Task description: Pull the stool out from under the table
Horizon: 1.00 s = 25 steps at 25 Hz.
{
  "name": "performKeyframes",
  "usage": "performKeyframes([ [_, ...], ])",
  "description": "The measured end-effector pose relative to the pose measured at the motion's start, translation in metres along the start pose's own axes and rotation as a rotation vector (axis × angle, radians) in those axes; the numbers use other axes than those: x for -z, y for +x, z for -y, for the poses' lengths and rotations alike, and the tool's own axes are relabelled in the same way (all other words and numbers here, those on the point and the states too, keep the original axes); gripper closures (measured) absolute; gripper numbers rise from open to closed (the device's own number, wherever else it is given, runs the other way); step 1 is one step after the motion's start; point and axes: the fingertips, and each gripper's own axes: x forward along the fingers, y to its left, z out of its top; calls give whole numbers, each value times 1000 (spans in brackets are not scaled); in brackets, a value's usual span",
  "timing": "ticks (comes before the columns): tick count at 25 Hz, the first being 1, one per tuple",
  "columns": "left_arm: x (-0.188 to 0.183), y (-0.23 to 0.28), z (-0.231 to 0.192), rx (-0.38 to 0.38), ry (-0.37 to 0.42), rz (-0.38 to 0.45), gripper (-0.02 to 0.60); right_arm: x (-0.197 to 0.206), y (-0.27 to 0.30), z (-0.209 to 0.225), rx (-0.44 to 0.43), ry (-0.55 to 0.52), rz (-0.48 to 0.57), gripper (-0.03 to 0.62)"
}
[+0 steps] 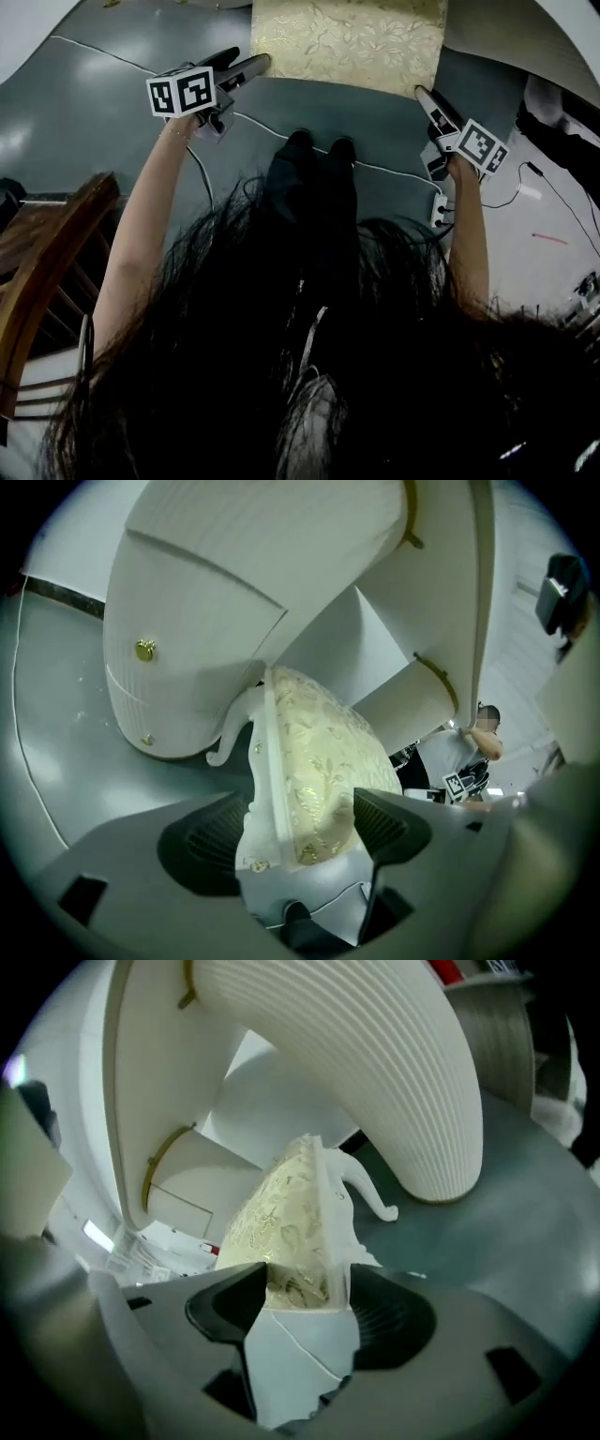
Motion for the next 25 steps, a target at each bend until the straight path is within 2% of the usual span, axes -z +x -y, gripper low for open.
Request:
performKeyframes([
  [3,5,5,-5,45,-61,-15,222,6,4,-4,-88,114,19,332],
  [8,10,19,4,189,-184,-33,222,4,4,2,-58,77,10,333],
  [9,11,22,6,199,-196,-42,222,5,5,2,-51,76,12,333],
  [13,11,24,7,181,-209,-43,224,5,4,3,-24,71,44,333],
  [17,12,20,6,161,-238,22,227,4,3,3,14,72,78,333],
  [21,11,15,5,115,-263,97,258,10,3,3,34,95,90,333],
  [23,9,18,5,97,-253,88,258,13,2,5,31,115,78,333],
  [25,8,19,6,76,-259,34,258,15,3,7,27,139,50,333],
])
